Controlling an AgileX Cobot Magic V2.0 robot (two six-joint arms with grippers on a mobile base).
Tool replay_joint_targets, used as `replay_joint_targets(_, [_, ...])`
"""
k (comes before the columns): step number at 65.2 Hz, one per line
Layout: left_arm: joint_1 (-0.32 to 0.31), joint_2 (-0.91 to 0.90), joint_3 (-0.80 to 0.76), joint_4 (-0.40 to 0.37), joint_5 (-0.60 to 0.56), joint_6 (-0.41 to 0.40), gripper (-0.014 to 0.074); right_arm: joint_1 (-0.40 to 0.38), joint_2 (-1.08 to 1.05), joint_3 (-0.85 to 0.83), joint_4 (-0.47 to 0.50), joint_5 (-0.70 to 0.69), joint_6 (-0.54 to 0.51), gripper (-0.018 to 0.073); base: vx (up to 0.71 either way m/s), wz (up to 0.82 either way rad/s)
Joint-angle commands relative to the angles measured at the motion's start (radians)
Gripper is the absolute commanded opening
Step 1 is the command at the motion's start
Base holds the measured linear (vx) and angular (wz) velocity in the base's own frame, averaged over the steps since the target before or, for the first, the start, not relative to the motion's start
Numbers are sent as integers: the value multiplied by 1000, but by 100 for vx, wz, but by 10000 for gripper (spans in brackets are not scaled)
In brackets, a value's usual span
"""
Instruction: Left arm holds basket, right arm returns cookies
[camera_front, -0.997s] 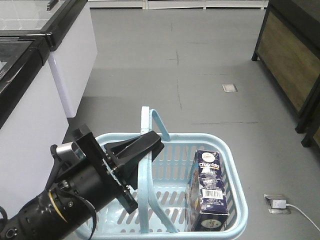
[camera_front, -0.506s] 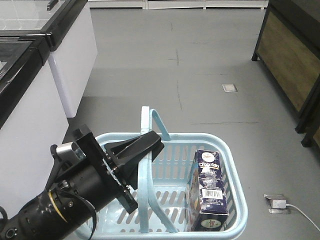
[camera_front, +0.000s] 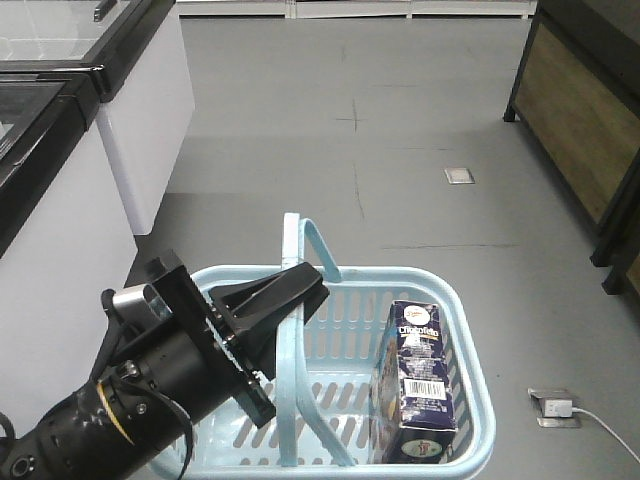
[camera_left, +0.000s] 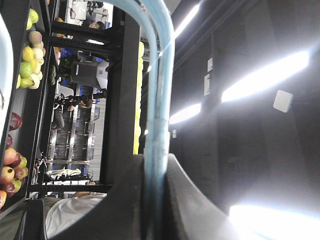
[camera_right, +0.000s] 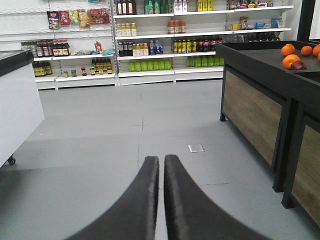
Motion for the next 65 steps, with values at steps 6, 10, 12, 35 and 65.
replay_joint_targets(6, [-6, -32, -26, -12, -280, -1, 0, -4, -12, 18, -4, -73, -3, -6, 0, 0])
replay_joint_targets(10, [-6, -32, -26, -12, -280, -1, 0, -4, -12, 18, -4, -73, -3, -6, 0, 0])
replay_joint_targets(12, [-6, -32, -26, -12, -280, -1, 0, -4, -12, 18, -4, -73, -3, -6, 0, 0])
replay_joint_targets(35, [-6, -32, -26, -12, -280, -1, 0, -4, -12, 18, -4, -73, -3, -6, 0, 0])
replay_joint_targets(65, [-6, -32, -26, -12, -280, -1, 0, -4, -12, 18, -4, -73, -3, -6, 0, 0])
